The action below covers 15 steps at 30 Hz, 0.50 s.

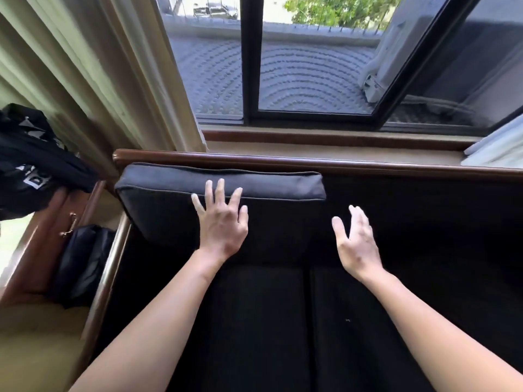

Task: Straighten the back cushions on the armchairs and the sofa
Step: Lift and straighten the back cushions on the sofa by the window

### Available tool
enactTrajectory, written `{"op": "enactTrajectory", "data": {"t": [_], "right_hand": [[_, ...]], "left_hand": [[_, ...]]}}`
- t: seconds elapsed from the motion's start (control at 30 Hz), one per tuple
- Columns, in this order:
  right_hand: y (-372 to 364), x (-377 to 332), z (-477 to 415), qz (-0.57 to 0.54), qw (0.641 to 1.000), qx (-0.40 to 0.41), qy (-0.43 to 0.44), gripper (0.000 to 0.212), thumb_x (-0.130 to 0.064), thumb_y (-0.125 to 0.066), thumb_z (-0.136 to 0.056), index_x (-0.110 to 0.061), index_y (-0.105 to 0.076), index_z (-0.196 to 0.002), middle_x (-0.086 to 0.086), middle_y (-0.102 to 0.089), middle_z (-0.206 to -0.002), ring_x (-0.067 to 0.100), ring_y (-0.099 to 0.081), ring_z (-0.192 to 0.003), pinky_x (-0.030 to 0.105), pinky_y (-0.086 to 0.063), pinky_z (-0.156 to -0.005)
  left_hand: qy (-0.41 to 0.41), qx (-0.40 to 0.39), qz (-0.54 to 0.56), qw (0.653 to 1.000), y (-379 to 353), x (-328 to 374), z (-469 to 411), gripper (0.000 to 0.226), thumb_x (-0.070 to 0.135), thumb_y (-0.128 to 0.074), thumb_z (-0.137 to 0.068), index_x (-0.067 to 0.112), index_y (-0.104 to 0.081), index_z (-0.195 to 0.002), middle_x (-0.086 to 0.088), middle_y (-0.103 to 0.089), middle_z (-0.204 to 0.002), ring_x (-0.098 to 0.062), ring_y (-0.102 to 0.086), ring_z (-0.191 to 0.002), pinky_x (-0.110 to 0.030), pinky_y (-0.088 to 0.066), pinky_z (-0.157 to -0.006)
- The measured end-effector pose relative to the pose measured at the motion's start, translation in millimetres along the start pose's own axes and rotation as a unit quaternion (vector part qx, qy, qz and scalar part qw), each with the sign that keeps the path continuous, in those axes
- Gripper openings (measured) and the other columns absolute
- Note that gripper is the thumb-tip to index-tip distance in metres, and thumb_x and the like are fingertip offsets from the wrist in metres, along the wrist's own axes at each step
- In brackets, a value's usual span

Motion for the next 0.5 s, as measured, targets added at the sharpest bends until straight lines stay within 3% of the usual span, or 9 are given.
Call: {"op": "enactTrajectory", "data": {"t": [0.13,0.27,0.33,0.4,0.5], "right_hand": [[55.4,101.1,34.3,0.016,0.999,-0.013,-0.045,0.066,-0.052,-0.046,-0.102,-0.02,-0.033,-0.158,0.001,-0.023,-0.169,0.019,-0.025,-0.153,0.043,-0.025,-0.122],[106.5,218.6,44.5,0.06,0.994,-0.022,-0.084,0.06,-0.047,-0.048,-0.103,-0.018,-0.039,-0.155,0.002,-0.026,-0.168,0.018,-0.024,-0.152,0.043,-0.027,-0.121],[125.7,278.1,39.6,0.081,0.991,-0.041,-0.094,0.059,-0.045,-0.048,-0.103,-0.017,-0.039,-0.155,0.002,-0.025,-0.168,0.019,-0.022,-0.153,0.044,-0.026,-0.12],[140.3,333.8,28.6,0.104,0.988,-0.058,-0.102,0.06,-0.045,-0.047,-0.103,-0.017,-0.039,-0.155,0.003,-0.023,-0.168,0.02,-0.02,-0.154,0.045,-0.025,-0.121],[155.7,403.9,4.7,0.165,0.978,-0.074,-0.106,0.062,-0.046,-0.044,-0.104,-0.015,-0.036,-0.156,0.007,-0.02,-0.169,0.023,-0.014,-0.156,0.048,-0.022,-0.122]], "left_hand": [[-0.051,0.013,0.12,0.991,-48.8,115.0,64.7,0.042,0.023,-0.063,-0.089,0.014,-0.071,-0.13,-0.021,-0.058,-0.145,-0.044,-0.048,-0.14,-0.068,-0.038,-0.113],[0.092,-0.165,0.267,0.945,-138.0,205.3,134.0,0.036,0.027,-0.063,-0.099,0.026,-0.065,-0.135,0.002,-0.059,-0.142,-0.018,-0.056,-0.127,-0.039,-0.046,-0.109],[0.17,-0.235,0.28,0.915,-189.6,238.3,164.2,0.04,0.034,-0.063,-0.101,0.029,-0.059,-0.141,0.004,-0.057,-0.141,-0.016,-0.056,-0.128,-0.027,-0.041,-0.104],[0.246,-0.28,0.267,0.889,-241.4,257.3,186.7,0.054,0.042,-0.062,-0.101,0.024,-0.049,-0.151,-0.004,-0.053,-0.148,-0.024,-0.052,-0.138,-0.031,-0.04,-0.109],[0.368,-0.272,0.27,0.847,-303.4,269.1,206.7,0.077,0.05,-0.067,-0.098,0.013,-0.037,-0.158,-0.017,-0.048,-0.157,-0.037,-0.048,-0.143,-0.044,-0.039,-0.118]]}}
Point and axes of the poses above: each hand's wrist, its own z-axis away from the middle knuckle, its own y-axis out of the back of the hand, x = y × z, the point moved 5 cm from there along -z, towards the middle knuckle
